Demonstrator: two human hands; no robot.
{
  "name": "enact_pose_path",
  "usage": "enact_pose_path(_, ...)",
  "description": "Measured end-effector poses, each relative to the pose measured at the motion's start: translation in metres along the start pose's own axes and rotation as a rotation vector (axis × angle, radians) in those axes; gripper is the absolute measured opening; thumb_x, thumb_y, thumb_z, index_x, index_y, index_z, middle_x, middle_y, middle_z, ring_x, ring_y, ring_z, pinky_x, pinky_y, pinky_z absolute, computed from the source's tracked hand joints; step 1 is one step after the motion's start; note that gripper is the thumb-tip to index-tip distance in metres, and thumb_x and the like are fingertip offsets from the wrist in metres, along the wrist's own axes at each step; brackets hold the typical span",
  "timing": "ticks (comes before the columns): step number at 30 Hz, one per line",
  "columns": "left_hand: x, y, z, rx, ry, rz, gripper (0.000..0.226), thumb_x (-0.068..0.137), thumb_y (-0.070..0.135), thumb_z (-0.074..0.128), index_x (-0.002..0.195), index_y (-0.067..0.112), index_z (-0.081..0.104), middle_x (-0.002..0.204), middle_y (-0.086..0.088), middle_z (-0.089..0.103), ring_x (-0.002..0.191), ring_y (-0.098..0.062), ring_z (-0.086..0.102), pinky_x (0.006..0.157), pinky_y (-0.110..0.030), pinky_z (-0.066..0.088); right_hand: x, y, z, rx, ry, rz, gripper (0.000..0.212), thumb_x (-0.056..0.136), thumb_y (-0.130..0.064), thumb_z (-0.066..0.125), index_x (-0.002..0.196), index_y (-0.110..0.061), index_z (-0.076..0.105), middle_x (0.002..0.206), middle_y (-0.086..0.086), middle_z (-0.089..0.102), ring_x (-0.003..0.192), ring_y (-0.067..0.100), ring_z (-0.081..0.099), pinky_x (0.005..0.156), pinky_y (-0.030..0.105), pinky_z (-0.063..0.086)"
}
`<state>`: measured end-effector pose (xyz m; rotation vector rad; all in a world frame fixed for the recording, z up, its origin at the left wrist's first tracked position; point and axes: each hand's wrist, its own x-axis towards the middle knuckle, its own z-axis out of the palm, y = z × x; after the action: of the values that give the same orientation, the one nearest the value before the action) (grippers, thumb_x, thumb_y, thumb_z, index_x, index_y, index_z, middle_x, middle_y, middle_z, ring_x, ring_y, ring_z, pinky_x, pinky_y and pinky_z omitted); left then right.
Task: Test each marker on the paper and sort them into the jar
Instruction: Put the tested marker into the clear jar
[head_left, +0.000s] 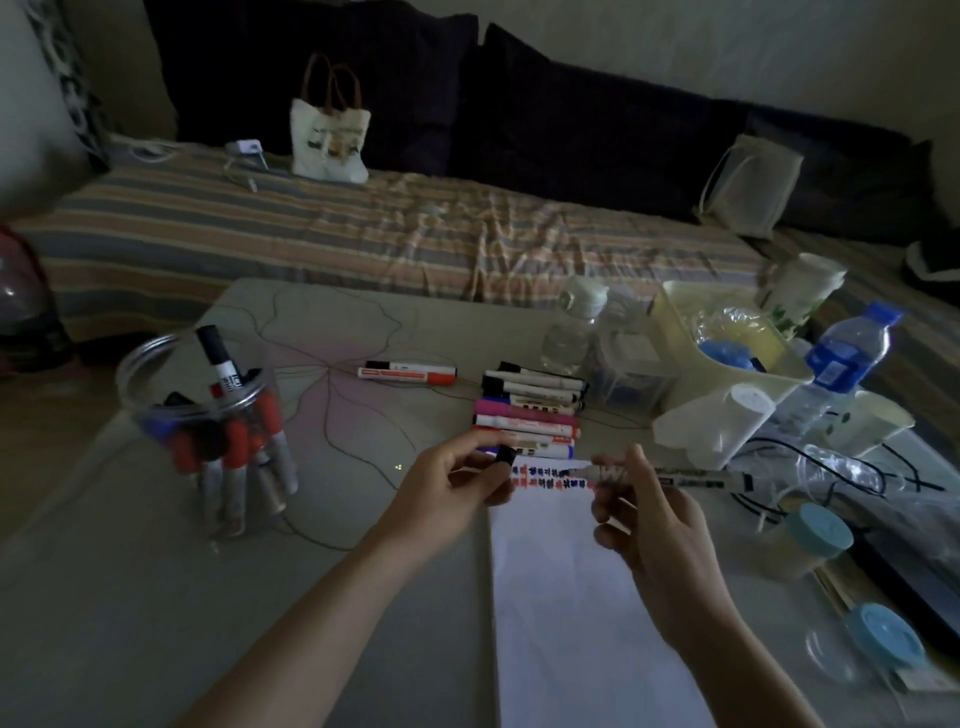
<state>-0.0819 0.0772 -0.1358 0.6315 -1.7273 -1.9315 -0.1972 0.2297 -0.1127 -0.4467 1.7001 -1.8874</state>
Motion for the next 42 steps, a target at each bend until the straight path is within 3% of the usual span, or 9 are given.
enact_pose_path(3, -0.009, 0.003, -0.014, -0.106, 0.071, -0.099, 0.018, 0.092, 0.000, 0.059, 0.105, 0.010, 0.068, 0.093, -0.020, 0.072, 0.078, -0.018, 0.070, 0.070, -0.022, 0.057, -0.008, 0.006, 0.018, -0.025, -0.020, 0.017, 0.042, 0.088, -0.042, 0.054, 0.096, -0.003, 0.069, 0.073, 0.007, 0.065, 0.064, 0.016, 0.057, 0.058, 0.030, 0.044)
enact_pose_path(8, -0.013, -0.001, -0.042, -0.364, 0.246, -0.280, 0.005, 0.086, 0.006, 0.067, 0.091, 0.003, 0.067, 0.088, -0.016, 0.074, 0.078, -0.020, 0.071, 0.076, -0.026, 0.059, -0.011, 0.009, 0.042, -0.070, -0.014, -0.012, 0.034, 0.083, -0.035, 0.063, 0.091, -0.002, 0.066, 0.070, 0.006, 0.064, 0.063, 0.017, 0.054, 0.055, 0.029, 0.043)
enact_pose_path(13, -0.015, 0.002, -0.049, -0.530, 0.216, -0.401, 0.023, 0.081, 0.012, 0.071, 0.096, -0.004, 0.065, 0.088, -0.017, 0.073, 0.077, -0.019, 0.071, 0.066, -0.022, 0.059, -0.013, 0.013, 0.060, -0.098, -0.025, -0.096, 0.024, 0.087, -0.027, 0.066, 0.085, -0.003, 0.069, 0.068, 0.006, 0.065, 0.060, 0.016, 0.053, 0.052, 0.029, 0.042)
enact_pose_path(17, -0.012, 0.002, -0.048, -0.569, 0.204, -0.408, 0.040, 0.069, 0.018, 0.074, 0.101, -0.004, 0.065, 0.090, -0.016, 0.074, 0.077, -0.017, 0.072, 0.063, -0.020, 0.057, -0.011, 0.014, 0.065, -0.115, -0.026, -0.125, 0.019, 0.089, -0.024, 0.065, 0.085, -0.006, 0.069, 0.068, 0.005, 0.066, 0.058, 0.014, 0.055, 0.050, 0.026, 0.043)
enact_pose_path(24, -0.013, 0.005, -0.030, -0.546, 0.163, -0.394, 0.028, 0.067, 0.020, 0.075, 0.088, 0.002, 0.068, 0.091, -0.015, 0.075, 0.081, -0.017, 0.073, 0.067, -0.021, 0.057, -0.011, 0.019, 0.063, -0.153, -0.033, -0.160, 0.011, 0.086, -0.018, 0.068, 0.088, -0.008, 0.072, 0.075, 0.011, 0.071, 0.063, 0.015, 0.062, 0.050, 0.023, 0.049)
enact_pose_path(30, -0.015, 0.001, -0.011, -0.536, 0.280, -0.393, 0.028, 0.080, 0.017, 0.074, 0.100, 0.000, 0.066, 0.090, -0.012, 0.075, 0.083, -0.017, 0.073, 0.076, -0.024, 0.058, -0.008, 0.024, 0.060, -0.123, 0.048, -0.122, 0.024, 0.076, -0.026, 0.073, 0.090, -0.007, 0.073, 0.078, 0.010, 0.074, 0.067, 0.017, 0.069, 0.060, 0.024, 0.056)
enact_pose_path(34, -0.018, -0.001, -0.001, -0.504, 0.358, -0.370, 0.022, 0.082, 0.014, 0.073, 0.097, 0.000, 0.067, 0.089, -0.013, 0.075, 0.085, -0.019, 0.074, 0.079, -0.026, 0.057, -0.007, 0.027, 0.061, -0.153, 0.069, -0.110, 0.013, 0.081, -0.024, 0.073, 0.084, -0.011, 0.074, 0.074, 0.005, 0.074, 0.067, 0.014, 0.069, 0.062, 0.022, 0.057)
enact_pose_path(37, -0.024, -0.005, 0.007, -0.546, 0.396, -0.379, 0.013, 0.082, 0.012, 0.073, 0.087, 0.002, 0.066, 0.090, -0.015, 0.075, 0.085, -0.020, 0.074, 0.073, -0.023, 0.056, -0.005, 0.028, 0.059, -0.195, 0.081, -0.115, 0.015, 0.083, -0.025, 0.072, 0.080, -0.011, 0.073, 0.068, 0.004, 0.071, 0.060, 0.010, 0.063, 0.059, 0.021, 0.052)
enact_pose_path(42, -0.031, -0.011, 0.015, -0.564, 0.461, -0.372, 0.018, 0.084, 0.012, 0.071, 0.096, 0.000, 0.066, 0.091, -0.014, 0.075, 0.086, -0.020, 0.074, 0.079, -0.027, 0.055, -0.004, 0.030, 0.061, -0.239, 0.080, -0.103, 0.021, 0.084, -0.028, 0.072, 0.074, -0.009, 0.071, 0.060, 0.004, 0.067, 0.053, 0.008, 0.056, 0.054, 0.020, 0.046)
